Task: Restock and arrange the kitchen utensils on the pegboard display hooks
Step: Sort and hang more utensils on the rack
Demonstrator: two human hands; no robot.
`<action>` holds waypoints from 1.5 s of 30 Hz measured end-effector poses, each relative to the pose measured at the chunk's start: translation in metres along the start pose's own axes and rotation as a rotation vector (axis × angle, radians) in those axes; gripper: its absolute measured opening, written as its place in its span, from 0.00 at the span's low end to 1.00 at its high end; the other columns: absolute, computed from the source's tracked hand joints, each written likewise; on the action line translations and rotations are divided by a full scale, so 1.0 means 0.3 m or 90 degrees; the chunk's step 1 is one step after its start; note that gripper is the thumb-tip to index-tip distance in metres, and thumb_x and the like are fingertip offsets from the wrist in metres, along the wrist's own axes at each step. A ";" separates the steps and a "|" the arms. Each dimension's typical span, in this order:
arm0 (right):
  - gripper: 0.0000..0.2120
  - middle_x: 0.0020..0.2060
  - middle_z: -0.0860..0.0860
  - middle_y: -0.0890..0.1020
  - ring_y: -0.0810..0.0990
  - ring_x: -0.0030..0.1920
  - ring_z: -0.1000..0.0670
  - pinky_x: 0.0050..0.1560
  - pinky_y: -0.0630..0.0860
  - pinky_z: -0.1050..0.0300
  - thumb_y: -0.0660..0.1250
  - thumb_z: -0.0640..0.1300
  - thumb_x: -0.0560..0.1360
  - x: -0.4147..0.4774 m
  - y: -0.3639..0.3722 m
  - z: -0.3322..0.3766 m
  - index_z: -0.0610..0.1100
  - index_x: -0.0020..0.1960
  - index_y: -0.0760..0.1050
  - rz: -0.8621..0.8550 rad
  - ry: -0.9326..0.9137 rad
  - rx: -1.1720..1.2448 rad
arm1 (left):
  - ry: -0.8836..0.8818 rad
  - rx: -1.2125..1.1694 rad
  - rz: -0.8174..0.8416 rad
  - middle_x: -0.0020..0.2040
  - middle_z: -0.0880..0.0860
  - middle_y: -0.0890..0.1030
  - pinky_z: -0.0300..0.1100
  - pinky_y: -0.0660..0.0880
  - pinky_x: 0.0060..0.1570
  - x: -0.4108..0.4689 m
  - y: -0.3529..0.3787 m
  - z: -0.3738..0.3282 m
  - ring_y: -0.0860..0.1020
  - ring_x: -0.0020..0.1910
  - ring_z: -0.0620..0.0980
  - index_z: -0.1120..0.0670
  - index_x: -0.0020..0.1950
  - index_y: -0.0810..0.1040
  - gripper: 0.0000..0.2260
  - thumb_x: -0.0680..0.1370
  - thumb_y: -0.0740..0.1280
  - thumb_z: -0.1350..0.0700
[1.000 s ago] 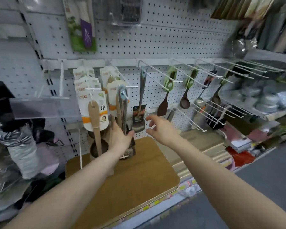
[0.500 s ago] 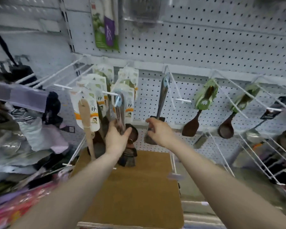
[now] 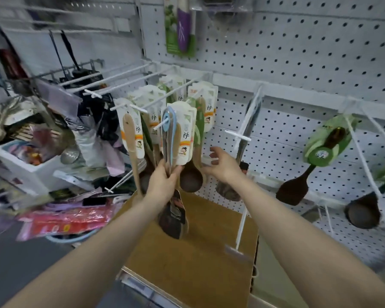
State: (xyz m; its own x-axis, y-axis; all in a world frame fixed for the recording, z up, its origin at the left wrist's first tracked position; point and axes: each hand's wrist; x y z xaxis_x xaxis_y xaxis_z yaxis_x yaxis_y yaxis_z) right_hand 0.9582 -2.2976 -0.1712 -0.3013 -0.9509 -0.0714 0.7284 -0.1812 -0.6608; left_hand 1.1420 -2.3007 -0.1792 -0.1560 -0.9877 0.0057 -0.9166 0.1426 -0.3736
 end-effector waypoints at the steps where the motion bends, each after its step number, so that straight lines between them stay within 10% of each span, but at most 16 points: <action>1: 0.40 0.68 0.48 0.73 0.75 0.65 0.47 0.62 0.75 0.50 0.78 0.47 0.69 0.018 0.000 0.004 0.44 0.76 0.62 0.016 0.005 0.019 | -0.003 -0.004 0.000 0.55 0.48 0.77 0.47 0.71 0.61 -0.003 0.002 -0.006 0.75 0.57 0.50 0.55 0.68 0.70 0.18 0.80 0.63 0.50; 9: 0.37 0.65 0.48 0.75 0.75 0.62 0.46 0.55 0.74 0.55 0.79 0.49 0.67 0.133 0.056 0.035 0.46 0.72 0.66 0.080 -0.008 0.077 | -0.041 0.000 -0.004 0.58 0.51 0.80 0.46 0.72 0.61 -0.002 0.004 -0.023 0.77 0.59 0.50 0.54 0.69 0.71 0.18 0.80 0.63 0.51; 21: 0.05 0.54 0.43 0.82 0.79 0.57 0.43 0.62 0.76 0.40 0.68 0.42 0.77 0.161 0.084 0.064 0.48 0.53 0.77 0.154 -0.010 0.119 | -0.038 0.023 -0.026 0.54 0.47 0.80 0.50 0.75 0.60 0.007 0.006 -0.018 0.78 0.56 0.49 0.51 0.66 0.73 0.17 0.79 0.66 0.51; 29: 0.16 0.51 0.53 0.80 0.78 0.56 0.49 0.59 0.76 0.51 0.75 0.39 0.72 0.126 0.048 0.059 0.55 0.48 0.70 0.081 -0.008 0.225 | -0.057 0.015 -0.012 0.55 0.48 0.78 0.50 0.74 0.62 0.001 0.012 -0.033 0.76 0.58 0.50 0.51 0.69 0.70 0.16 0.80 0.64 0.52; 38: 0.18 0.51 0.41 0.83 0.83 0.51 0.41 0.52 0.81 0.42 0.72 0.51 0.73 0.179 0.117 0.101 0.45 0.58 0.73 -0.017 0.074 0.180 | -0.062 0.001 -0.003 0.56 0.46 0.78 0.49 0.73 0.64 0.000 -0.001 -0.035 0.77 0.59 0.49 0.50 0.69 0.70 0.17 0.80 0.65 0.53; 42: 0.23 0.52 0.46 0.79 0.80 0.52 0.46 0.38 0.74 0.56 0.73 0.44 0.73 0.177 0.113 0.106 0.46 0.62 0.64 -0.084 0.074 0.240 | -0.058 0.000 0.001 0.52 0.45 0.77 0.46 0.73 0.61 0.003 0.000 -0.036 0.76 0.56 0.47 0.50 0.67 0.71 0.16 0.80 0.64 0.53; 45: 0.23 0.53 0.42 0.78 0.78 0.58 0.43 0.48 0.77 0.51 0.72 0.43 0.75 0.162 0.107 0.114 0.42 0.64 0.65 -0.073 0.102 0.271 | -0.055 0.001 0.002 0.51 0.44 0.77 0.44 0.73 0.59 0.009 0.001 -0.028 0.76 0.54 0.46 0.50 0.67 0.70 0.15 0.80 0.65 0.52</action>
State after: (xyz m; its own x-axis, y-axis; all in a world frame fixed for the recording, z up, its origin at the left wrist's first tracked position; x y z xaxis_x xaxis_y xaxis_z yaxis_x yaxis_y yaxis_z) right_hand 0.9879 -2.3583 -0.1705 -0.4616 -0.8739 -0.1523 0.8624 -0.4018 -0.3081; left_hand 1.1384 -2.3030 -0.1715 -0.1262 -0.9892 -0.0750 -0.9158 0.1452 -0.3744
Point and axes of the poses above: each hand's wrist, its own x-axis towards the middle knuckle, its own y-axis out of the palm, z = x × y
